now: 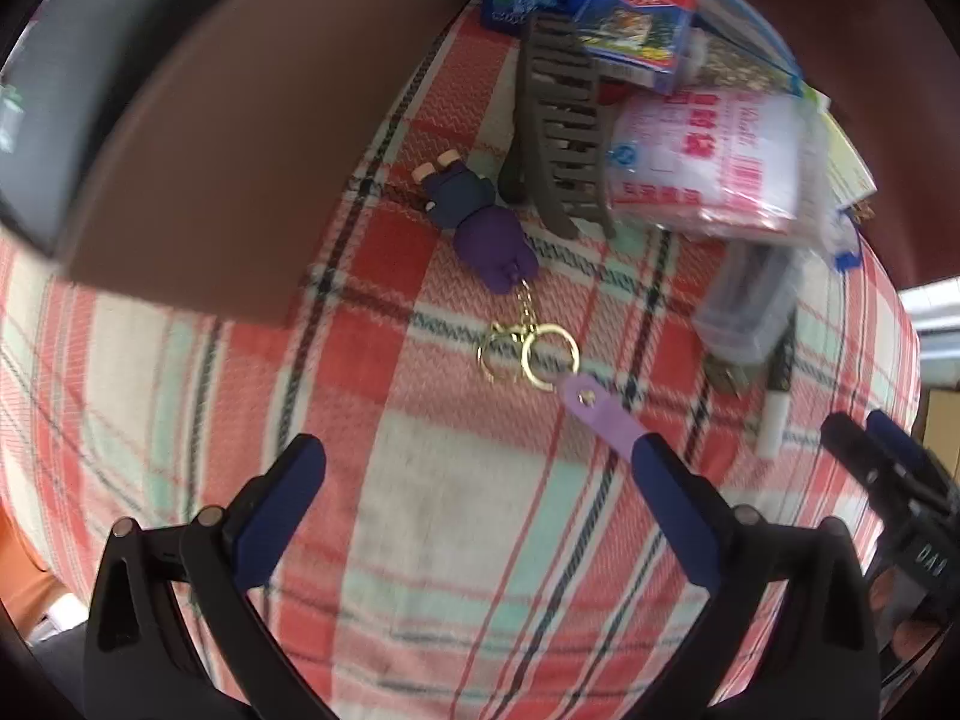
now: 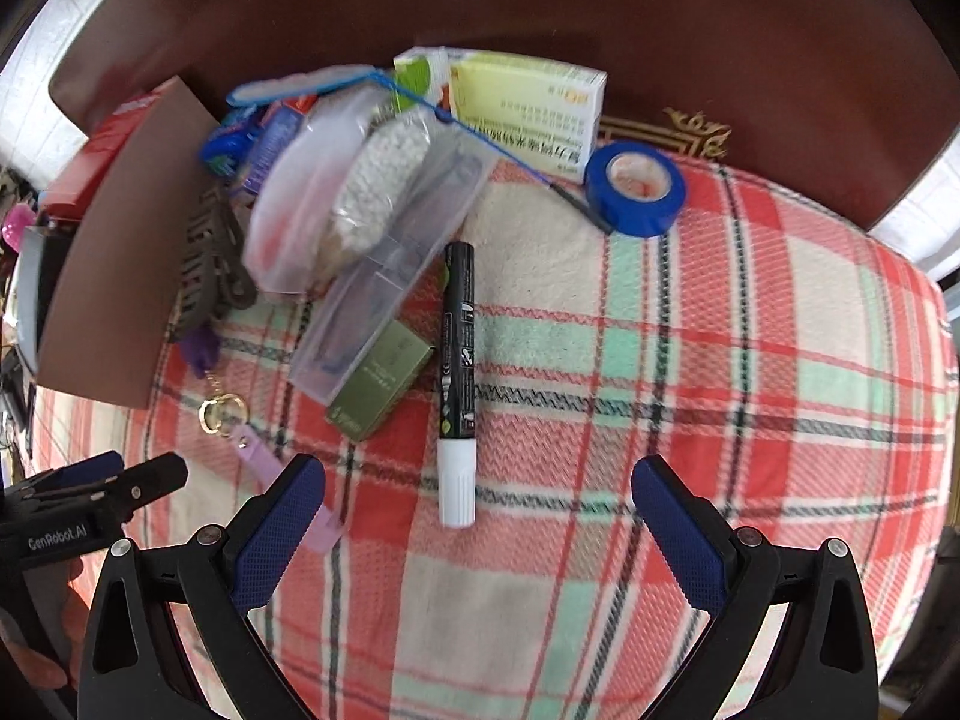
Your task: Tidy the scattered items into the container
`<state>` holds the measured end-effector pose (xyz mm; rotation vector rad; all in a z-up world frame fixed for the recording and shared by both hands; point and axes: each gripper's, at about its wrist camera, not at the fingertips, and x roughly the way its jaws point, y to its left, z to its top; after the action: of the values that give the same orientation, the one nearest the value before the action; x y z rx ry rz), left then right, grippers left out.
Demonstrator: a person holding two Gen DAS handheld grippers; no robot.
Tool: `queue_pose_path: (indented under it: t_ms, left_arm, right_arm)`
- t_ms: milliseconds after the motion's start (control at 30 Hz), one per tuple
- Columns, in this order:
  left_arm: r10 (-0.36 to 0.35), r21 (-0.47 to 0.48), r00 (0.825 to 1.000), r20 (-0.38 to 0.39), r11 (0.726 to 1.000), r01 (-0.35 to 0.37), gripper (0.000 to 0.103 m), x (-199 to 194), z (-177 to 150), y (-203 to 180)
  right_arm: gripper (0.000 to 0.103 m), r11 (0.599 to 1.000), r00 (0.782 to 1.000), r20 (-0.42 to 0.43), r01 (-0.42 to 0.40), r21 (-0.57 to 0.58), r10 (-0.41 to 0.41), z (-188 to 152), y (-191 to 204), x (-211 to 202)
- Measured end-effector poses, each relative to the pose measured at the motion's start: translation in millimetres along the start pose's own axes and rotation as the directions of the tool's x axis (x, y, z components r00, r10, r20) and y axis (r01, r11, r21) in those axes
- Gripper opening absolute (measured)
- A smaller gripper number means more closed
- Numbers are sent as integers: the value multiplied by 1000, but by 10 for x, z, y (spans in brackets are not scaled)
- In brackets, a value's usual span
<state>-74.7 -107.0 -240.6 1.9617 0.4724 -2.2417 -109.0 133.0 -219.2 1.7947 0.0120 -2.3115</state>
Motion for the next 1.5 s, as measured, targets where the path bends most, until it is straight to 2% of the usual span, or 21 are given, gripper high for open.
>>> queue_pose_path:
  t_ms: [300,433,533,667,733,800,900,1000,1067,1167,1300,1333,1400,1433,1500]
  left_arm:
    - [-20,-10,1000,9,1000,20,99,292,115,-33]
    - [-13,5,999,30,1000,13,99,303,115,-66]
    - [-21,-2,998,56,1000,21,95,257,133,-82]
    - [-31,-22,996,79,999,32,85,207,154,-70]
    - [-33,-26,995,93,999,35,78,177,154,-72]
    - [-31,-29,993,111,999,34,65,146,148,-81]
    - [-21,-24,988,150,999,25,49,105,131,-123]
    - [-27,-21,982,188,999,31,48,89,112,-181]
    - [1,-8,977,214,1000,0,48,94,100,-246]
    - [15,2,966,257,1000,-16,48,76,97,-310]
    - [11,-24,959,284,1000,-4,36,48,119,-288]
    - [8,-32,958,286,999,1,35,38,122,-273]
    - [18,-53,957,290,999,-3,25,18,121,-241]
    - [19,-56,956,292,998,-2,24,12,117,-235]
    - [22,-53,955,296,999,-7,24,0,107,-249]
  right_arm:
    - [103,1000,1000,-11,7,-8,-7,-4,18,356]
    - [94,1000,1000,-13,19,-1,-19,-24,17,464]
    - [94,1000,1000,5,30,-5,-30,-26,30,481]
    - [90,999,998,22,50,-13,-50,-26,69,490]
    - [80,997,996,41,74,-18,-74,-37,89,480]
    - [71,993,992,59,113,-31,-111,-57,117,473]
    - [68,984,983,90,167,-58,-161,-109,193,473]
    - [67,978,976,113,197,-70,-188,-134,267,483]
    - [66,971,967,143,225,-86,-211,-161,334,492]
    - [57,964,958,181,244,-106,-223,-204,435,491]
    - [52,966,955,205,239,-97,-216,-225,491,493]
    - [49,966,955,206,239,-98,-215,-223,501,493]
    - [41,964,953,212,241,-113,-214,-216,555,493]
    - [35,960,951,220,249,-132,-216,-218,608,496]
    - [29,954,949,225,257,-155,-219,-216,679,507]
